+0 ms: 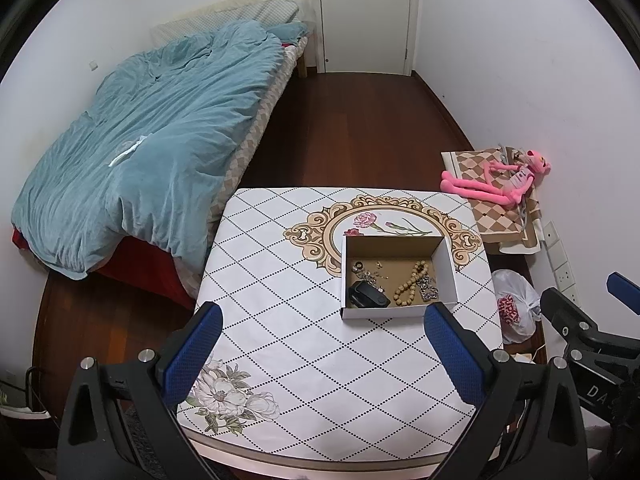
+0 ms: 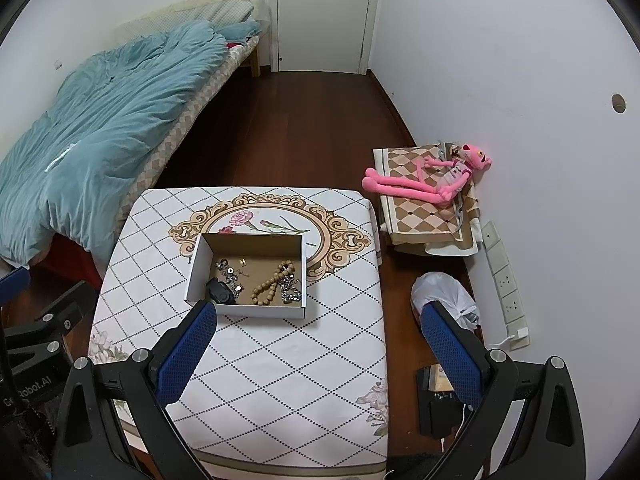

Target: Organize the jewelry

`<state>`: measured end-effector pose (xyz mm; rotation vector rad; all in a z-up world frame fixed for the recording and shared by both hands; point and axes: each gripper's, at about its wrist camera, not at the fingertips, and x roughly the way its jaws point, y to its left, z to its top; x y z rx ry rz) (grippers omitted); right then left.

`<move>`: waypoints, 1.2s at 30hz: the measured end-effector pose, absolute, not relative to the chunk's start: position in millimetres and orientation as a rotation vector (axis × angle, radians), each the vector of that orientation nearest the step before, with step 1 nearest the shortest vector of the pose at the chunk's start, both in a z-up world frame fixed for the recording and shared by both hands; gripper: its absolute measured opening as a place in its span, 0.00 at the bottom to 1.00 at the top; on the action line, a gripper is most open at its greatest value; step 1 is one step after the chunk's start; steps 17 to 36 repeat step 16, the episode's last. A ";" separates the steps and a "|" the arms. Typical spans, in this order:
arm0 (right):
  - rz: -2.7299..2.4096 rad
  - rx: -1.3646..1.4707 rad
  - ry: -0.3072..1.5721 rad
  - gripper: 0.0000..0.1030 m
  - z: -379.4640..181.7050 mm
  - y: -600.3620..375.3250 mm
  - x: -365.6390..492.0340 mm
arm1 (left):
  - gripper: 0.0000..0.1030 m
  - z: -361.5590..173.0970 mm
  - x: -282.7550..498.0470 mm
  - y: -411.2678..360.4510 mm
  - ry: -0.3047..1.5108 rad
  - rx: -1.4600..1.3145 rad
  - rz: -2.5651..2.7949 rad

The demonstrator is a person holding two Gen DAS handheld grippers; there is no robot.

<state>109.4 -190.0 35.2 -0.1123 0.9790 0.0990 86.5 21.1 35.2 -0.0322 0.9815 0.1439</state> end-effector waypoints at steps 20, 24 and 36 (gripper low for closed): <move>0.106 -0.118 0.985 1.00 34.5 -191.5 110.6 | 1.00 38.6 84.0 22.4 0.960 -0.026 0.137; 0.106 -0.118 0.985 1.00 34.5 -191.5 110.6 | 1.00 38.6 84.0 22.4 0.960 -0.026 0.137; 0.106 -0.118 0.985 1.00 34.5 -191.5 110.6 | 1.00 38.6 84.0 22.4 0.960 -0.026 0.137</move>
